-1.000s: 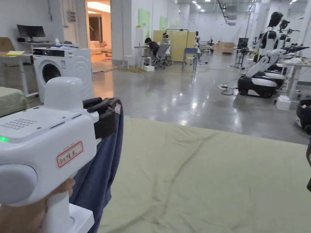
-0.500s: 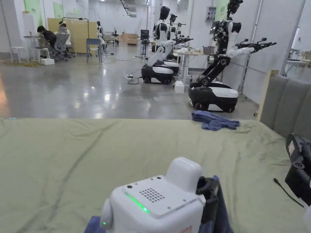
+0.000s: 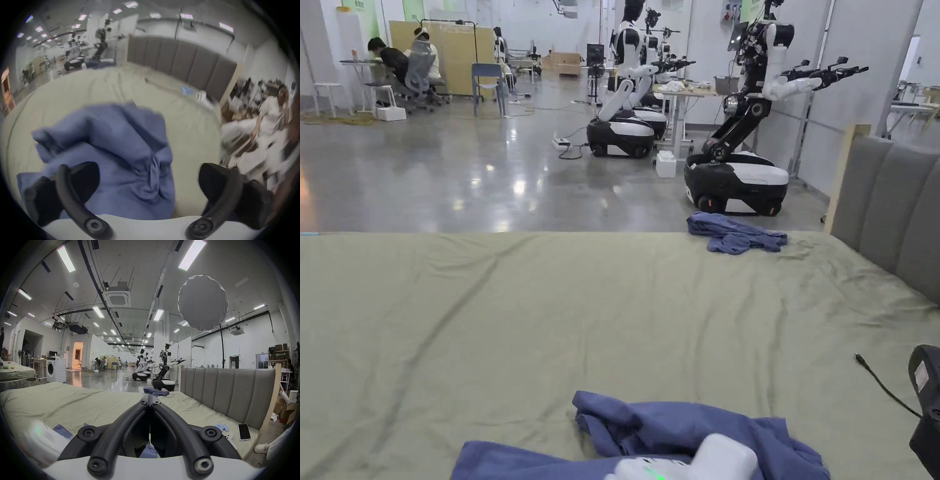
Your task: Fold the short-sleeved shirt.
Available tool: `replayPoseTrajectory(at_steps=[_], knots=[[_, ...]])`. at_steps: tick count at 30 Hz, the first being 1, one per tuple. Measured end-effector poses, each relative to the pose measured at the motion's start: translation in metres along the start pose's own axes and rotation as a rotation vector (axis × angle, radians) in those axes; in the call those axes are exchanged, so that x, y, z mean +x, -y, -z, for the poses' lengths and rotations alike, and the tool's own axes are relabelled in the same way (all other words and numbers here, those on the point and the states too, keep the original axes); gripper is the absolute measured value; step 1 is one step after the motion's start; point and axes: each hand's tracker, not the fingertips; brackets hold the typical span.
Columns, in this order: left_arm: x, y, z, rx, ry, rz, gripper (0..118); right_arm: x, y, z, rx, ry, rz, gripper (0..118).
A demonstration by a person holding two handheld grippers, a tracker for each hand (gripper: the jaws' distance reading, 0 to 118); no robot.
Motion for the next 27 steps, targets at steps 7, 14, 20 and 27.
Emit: replayPoseTrajectory(at_steps=[7,14,20,27], knots=[[-0.042,0.006,-0.206,0.641,-0.477,-0.071,118,-0.019,-0.007,-0.007,0.066,-0.050,0.033,2],[-0.032,0.079,-0.316,0.864,-0.961,0.027,40,-0.046,-0.002,-0.012,0.064,-0.102,0.062,2],[-0.030,0.106,-0.335,0.791,-0.963,-0.071,0,-0.059,0.007,-0.019,0.024,-0.133,0.070,2],[-0.067,0.086,-0.318,0.450,-0.733,-0.172,0,-0.058,0.006,-0.021,0.000,-0.135,0.032,2]])
